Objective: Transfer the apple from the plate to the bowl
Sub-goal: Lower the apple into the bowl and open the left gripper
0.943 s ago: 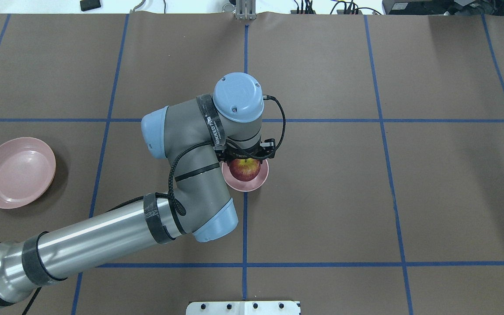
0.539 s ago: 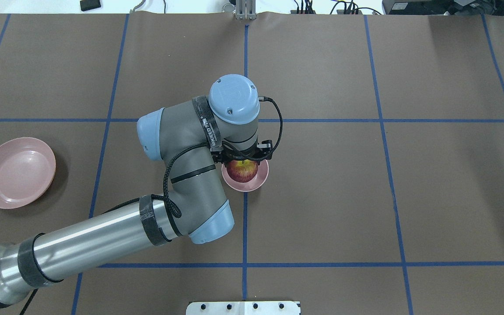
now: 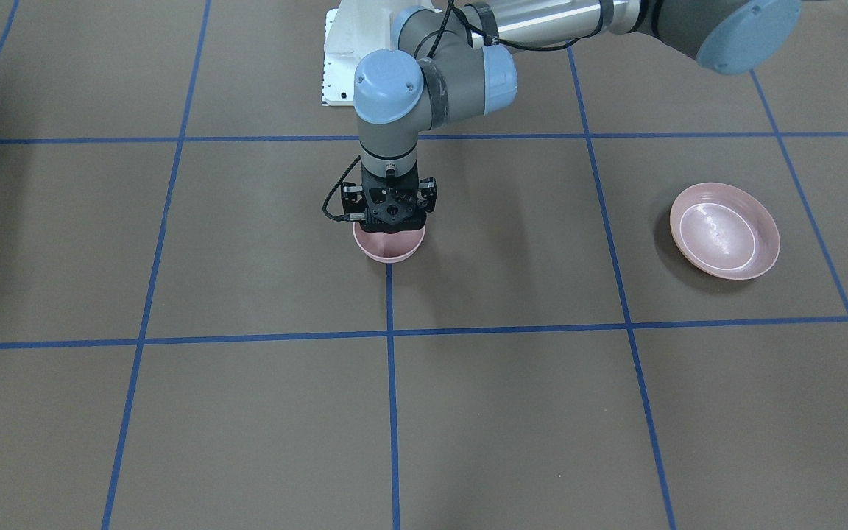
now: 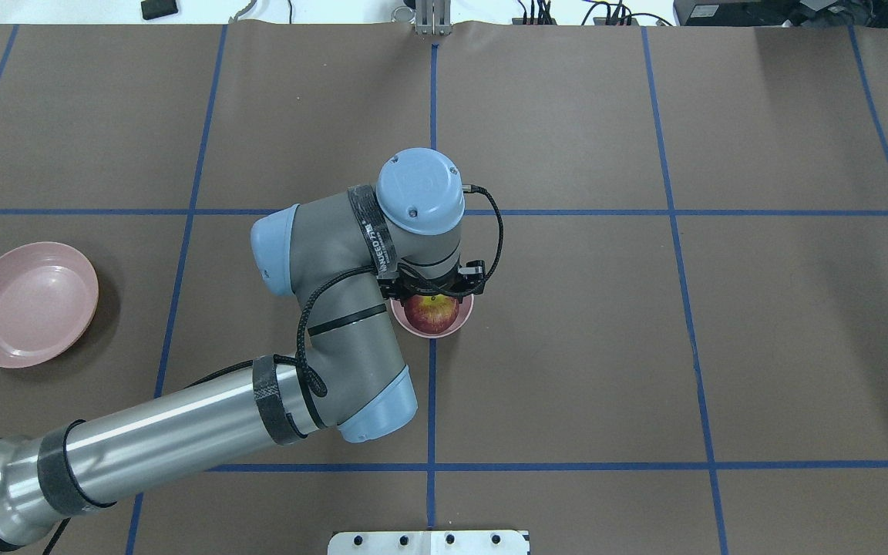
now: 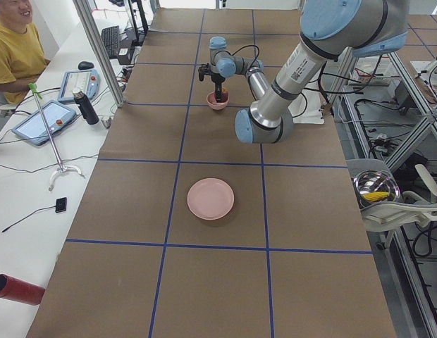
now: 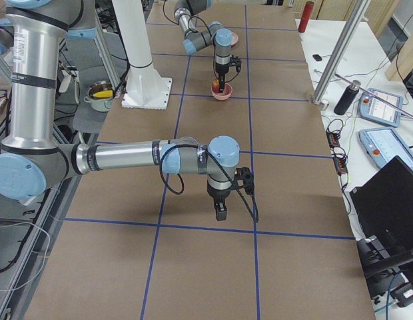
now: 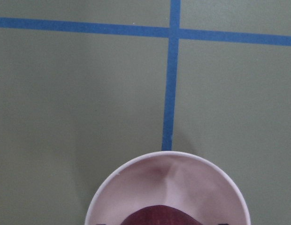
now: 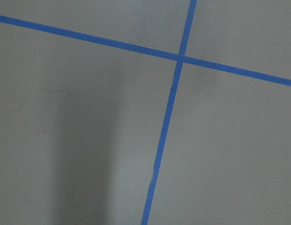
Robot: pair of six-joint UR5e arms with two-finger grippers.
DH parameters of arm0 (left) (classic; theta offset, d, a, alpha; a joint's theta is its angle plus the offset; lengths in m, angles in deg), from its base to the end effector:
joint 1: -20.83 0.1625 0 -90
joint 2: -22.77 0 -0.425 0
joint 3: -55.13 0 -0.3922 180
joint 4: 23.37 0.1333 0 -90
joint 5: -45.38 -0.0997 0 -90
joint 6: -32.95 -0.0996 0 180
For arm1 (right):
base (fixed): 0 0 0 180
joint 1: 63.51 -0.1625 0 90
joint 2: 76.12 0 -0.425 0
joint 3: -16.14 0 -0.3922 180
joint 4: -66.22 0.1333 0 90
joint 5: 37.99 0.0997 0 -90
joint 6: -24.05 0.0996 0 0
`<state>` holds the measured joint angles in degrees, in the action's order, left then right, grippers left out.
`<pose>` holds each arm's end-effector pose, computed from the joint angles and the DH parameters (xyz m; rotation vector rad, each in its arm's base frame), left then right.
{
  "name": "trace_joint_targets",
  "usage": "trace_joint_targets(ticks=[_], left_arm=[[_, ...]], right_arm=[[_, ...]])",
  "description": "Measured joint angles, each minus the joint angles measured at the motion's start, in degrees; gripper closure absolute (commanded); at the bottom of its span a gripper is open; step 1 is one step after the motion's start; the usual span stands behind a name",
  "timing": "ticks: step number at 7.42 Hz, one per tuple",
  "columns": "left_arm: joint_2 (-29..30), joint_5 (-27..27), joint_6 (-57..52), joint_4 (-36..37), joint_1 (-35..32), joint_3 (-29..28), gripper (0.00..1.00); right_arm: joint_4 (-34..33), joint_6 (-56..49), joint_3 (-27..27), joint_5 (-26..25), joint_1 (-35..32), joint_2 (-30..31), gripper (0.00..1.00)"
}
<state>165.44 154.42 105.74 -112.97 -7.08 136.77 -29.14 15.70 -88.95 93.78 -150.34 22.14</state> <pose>0.6206 -0.4428 0.1449 -0.0004 0.8217 -0.0488 0.0431 -0.4330 0.6082 0.0575 -0.7284 -0.2014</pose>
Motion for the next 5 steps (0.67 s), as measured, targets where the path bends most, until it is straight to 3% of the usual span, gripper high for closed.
trace_joint_targets(ticks=[5], left_arm=[[-0.1, -0.3, 0.2, -2.3, 0.0, 0.0, 0.02]], right_arm=[[0.0, 0.0, 0.2, 0.1, 0.0, 0.0, 0.00]])
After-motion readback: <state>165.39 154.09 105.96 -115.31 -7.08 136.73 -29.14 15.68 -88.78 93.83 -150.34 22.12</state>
